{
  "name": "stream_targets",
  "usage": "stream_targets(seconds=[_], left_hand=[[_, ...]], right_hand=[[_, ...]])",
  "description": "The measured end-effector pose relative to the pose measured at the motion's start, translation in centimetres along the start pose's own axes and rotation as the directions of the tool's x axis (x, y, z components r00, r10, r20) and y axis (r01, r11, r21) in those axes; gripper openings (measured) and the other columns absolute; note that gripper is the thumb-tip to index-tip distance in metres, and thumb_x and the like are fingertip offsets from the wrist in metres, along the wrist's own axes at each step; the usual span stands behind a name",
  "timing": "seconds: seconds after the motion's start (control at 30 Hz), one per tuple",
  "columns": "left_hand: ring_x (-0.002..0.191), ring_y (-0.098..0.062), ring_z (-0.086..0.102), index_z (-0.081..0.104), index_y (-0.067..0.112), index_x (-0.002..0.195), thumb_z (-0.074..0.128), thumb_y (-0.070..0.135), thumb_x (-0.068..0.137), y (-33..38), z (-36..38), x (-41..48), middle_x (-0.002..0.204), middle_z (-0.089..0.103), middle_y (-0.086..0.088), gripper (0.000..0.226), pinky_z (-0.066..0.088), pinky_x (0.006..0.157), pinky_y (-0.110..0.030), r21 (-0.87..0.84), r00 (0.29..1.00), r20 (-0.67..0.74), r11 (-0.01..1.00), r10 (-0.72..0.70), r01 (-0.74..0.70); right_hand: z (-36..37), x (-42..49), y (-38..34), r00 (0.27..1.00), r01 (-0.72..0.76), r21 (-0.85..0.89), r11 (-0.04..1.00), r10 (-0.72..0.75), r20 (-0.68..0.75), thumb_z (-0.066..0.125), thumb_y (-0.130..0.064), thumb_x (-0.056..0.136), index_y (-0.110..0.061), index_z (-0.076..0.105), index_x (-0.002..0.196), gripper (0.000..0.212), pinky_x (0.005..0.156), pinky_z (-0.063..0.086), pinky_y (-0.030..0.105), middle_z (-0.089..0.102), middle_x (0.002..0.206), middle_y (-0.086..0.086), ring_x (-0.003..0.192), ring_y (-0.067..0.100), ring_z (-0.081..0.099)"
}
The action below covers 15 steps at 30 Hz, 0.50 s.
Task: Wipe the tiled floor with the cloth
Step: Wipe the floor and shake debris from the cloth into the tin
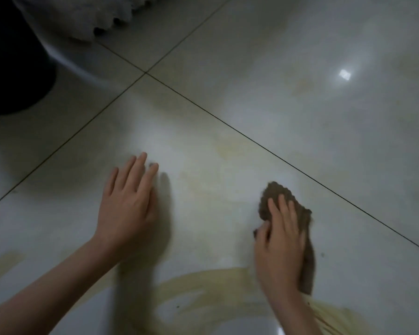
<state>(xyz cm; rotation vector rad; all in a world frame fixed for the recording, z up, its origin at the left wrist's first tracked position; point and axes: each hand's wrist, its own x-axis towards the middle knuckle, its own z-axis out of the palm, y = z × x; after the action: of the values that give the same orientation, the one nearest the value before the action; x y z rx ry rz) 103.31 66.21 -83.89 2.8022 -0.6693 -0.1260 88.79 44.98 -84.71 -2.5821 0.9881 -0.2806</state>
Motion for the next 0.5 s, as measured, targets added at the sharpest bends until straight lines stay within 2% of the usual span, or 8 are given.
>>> stream_targets(seconds=[0.07, 0.13, 0.2, 0.23, 0.27, 0.33, 0.43, 0.5], left_hand=[[0.143, -0.029, 0.029, 0.044, 0.004, 0.142, 0.028, 0.022, 0.092, 0.8, -0.1, 0.2, 0.152, 0.036, -0.016, 0.055, 0.020, 0.117, -0.053, -0.062, 0.999, 0.010, 0.998, -0.032, 0.033], [0.138, -0.033, 0.036, 0.047, 0.000, 0.137, 0.033, 0.015, 0.084, 1.0, -0.6, 0.4, 0.148, 0.041, -0.019, 0.057, 0.027, 0.112, -0.057, -0.168, 0.995, -0.019, 0.982, -0.093, 0.089], [0.133, -0.037, 0.042, 0.049, 0.000, 0.135, 0.035, 0.013, 0.080, 0.5, -1.4, 0.4, 0.143, 0.045, -0.021, 0.058, 0.033, 0.107, -0.059, -0.222, 0.988, -0.057, 0.967, -0.141, 0.125], [0.131, -0.039, 0.043, 0.049, 0.000, 0.134, 0.035, 0.014, 0.079, 0.0, -1.8, 0.2, 0.142, 0.047, -0.023, 0.058, 0.035, 0.106, -0.058, -0.219, 0.985, -0.067, 0.966, -0.156, 0.138], [0.130, -0.040, 0.043, 0.050, -0.001, 0.133, 0.035, 0.015, 0.080, -0.6, -2.1, 0.1, 0.141, 0.047, -0.024, 0.058, 0.036, 0.106, -0.056, -0.199, 0.985, -0.065, 0.970, -0.157, 0.142], [0.129, -0.041, 0.044, 0.052, -0.002, 0.131, 0.037, 0.011, 0.085, -1.5, -2.5, -0.4, 0.140, 0.048, -0.024, 0.050, 0.037, 0.103, -0.054, -0.132, 0.995, -0.027, 0.987, -0.100, 0.096], [0.128, -0.041, 0.046, 0.055, -0.002, 0.129, 0.039, 0.005, 0.085, -1.5, -2.2, -1.0, 0.139, 0.050, -0.023, 0.048, 0.039, 0.102, -0.056, -0.025, 0.998, 0.035, 0.998, 0.053, -0.052], [0.130, -0.041, 0.045, 0.056, -0.002, 0.129, 0.039, 0.008, 0.082, -0.1, -1.9, -1.0, 0.140, 0.049, -0.022, 0.051, 0.039, 0.103, -0.057, 0.011, 0.991, 0.063, 0.993, 0.118, -0.119]], right_hand=[[1.6, 0.9, -5.3, 0.999, -0.006, 0.045, 0.999, 0.008, -0.051, 0.048, -0.007, 0.085, 0.004, 0.060, 0.125, 0.044, 0.105, 0.040, 0.057, 0.055, 0.135, 0.020, 0.129, 0.038, 0.049], [4.1, 0.9, -11.7, 0.948, 0.291, -0.031, 0.956, -0.284, 0.144, 0.037, -0.016, 0.090, -0.004, 0.053, 0.136, 0.050, 0.112, 0.033, 0.050, 0.049, 0.144, 0.013, 0.137, 0.029, 0.041], [6.3, 0.9, -15.7, 0.716, 0.614, 0.048, 0.788, -0.581, 0.388, 0.036, -0.026, 0.094, -0.014, 0.035, 0.148, 0.055, 0.119, 0.009, 0.046, 0.028, 0.158, 0.005, 0.148, 0.020, 0.014], [6.8, 1.5, -16.1, 0.626, 0.685, 0.066, 0.725, -0.633, 0.456, 0.040, -0.028, 0.097, -0.017, 0.031, 0.150, 0.056, 0.119, 0.002, 0.047, 0.020, 0.161, 0.001, 0.149, 0.018, 0.005], [6.9, 2.1, -15.3, 0.592, 0.721, 0.054, 0.691, -0.654, 0.471, 0.040, -0.030, 0.099, -0.020, 0.031, 0.150, 0.053, 0.120, 0.001, 0.048, 0.017, 0.161, -0.001, 0.149, 0.017, 0.004], [5.4, 2.7, -11.5, 0.665, 0.682, 0.015, 0.731, -0.629, 0.402, 0.038, -0.033, 0.100, -0.024, 0.038, 0.147, 0.048, 0.119, 0.006, 0.051, 0.022, 0.160, -0.002, 0.149, 0.018, 0.012], [1.7, 1.4, -2.2, 0.911, 0.382, -0.081, 0.920, -0.361, 0.197, 0.044, -0.033, 0.095, -0.023, 0.052, 0.139, 0.046, 0.114, 0.023, 0.054, 0.039, 0.153, 0.002, 0.143, 0.024, 0.031], [-1.2, -1.3, 3.7, 0.969, 0.236, -0.161, 0.958, -0.218, 0.118, 0.037, -0.034, 0.095, -0.021, 0.053, 0.138, 0.048, 0.113, 0.029, 0.050, 0.041, 0.151, 0.002, 0.141, 0.023, 0.036]])
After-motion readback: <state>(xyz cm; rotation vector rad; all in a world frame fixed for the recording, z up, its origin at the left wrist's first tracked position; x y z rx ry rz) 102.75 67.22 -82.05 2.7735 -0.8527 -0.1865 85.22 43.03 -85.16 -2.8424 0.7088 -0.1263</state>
